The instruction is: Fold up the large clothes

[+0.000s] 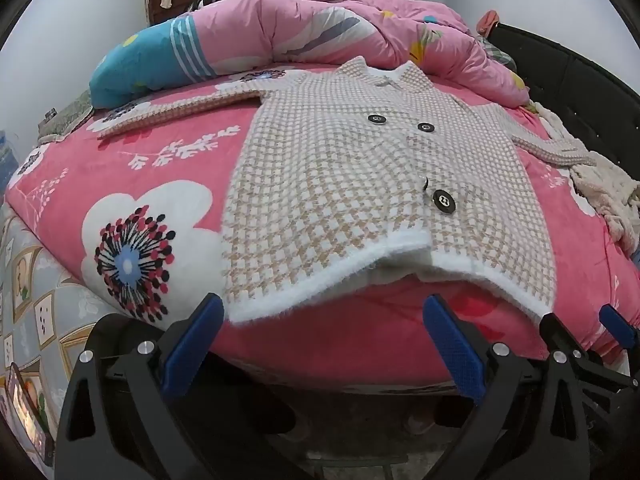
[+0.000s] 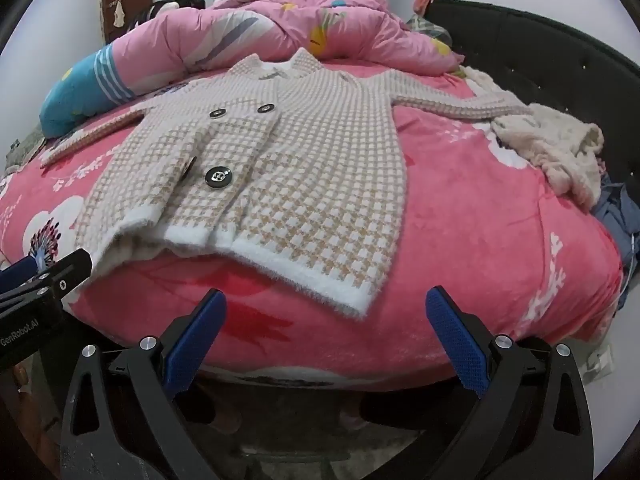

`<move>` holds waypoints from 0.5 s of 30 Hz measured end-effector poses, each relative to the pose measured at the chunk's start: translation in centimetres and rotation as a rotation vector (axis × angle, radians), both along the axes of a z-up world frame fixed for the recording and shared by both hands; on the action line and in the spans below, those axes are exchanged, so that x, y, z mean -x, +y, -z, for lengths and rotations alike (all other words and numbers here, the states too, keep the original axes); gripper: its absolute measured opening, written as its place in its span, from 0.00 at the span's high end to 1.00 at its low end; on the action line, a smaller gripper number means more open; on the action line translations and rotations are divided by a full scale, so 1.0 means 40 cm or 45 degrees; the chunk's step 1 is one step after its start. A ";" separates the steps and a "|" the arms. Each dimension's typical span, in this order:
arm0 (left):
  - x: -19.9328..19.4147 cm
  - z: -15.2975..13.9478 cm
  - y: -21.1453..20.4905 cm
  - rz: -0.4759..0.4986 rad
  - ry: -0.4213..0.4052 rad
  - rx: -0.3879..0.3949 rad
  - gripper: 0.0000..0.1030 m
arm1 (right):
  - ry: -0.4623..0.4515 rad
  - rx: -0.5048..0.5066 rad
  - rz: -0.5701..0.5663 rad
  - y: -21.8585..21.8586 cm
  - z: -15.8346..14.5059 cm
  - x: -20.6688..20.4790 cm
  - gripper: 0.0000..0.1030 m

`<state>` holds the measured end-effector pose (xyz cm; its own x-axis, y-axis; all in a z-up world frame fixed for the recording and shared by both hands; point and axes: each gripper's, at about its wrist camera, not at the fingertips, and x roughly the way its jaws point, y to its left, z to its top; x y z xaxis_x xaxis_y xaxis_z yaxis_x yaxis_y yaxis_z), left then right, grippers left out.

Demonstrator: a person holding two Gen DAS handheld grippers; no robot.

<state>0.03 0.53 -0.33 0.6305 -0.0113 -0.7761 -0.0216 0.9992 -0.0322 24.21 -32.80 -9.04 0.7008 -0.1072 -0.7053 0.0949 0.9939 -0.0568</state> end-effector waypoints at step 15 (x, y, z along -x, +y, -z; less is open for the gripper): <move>0.002 -0.005 0.015 -0.015 -0.003 0.007 0.05 | -0.002 -0.002 -0.014 0.005 -0.017 -0.003 0.07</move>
<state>-0.07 1.11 -0.12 0.6321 -0.0077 -0.7748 -0.0336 0.9987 -0.0373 24.35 -32.60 -8.35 0.7032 -0.0985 -0.7041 0.0842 0.9949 -0.0550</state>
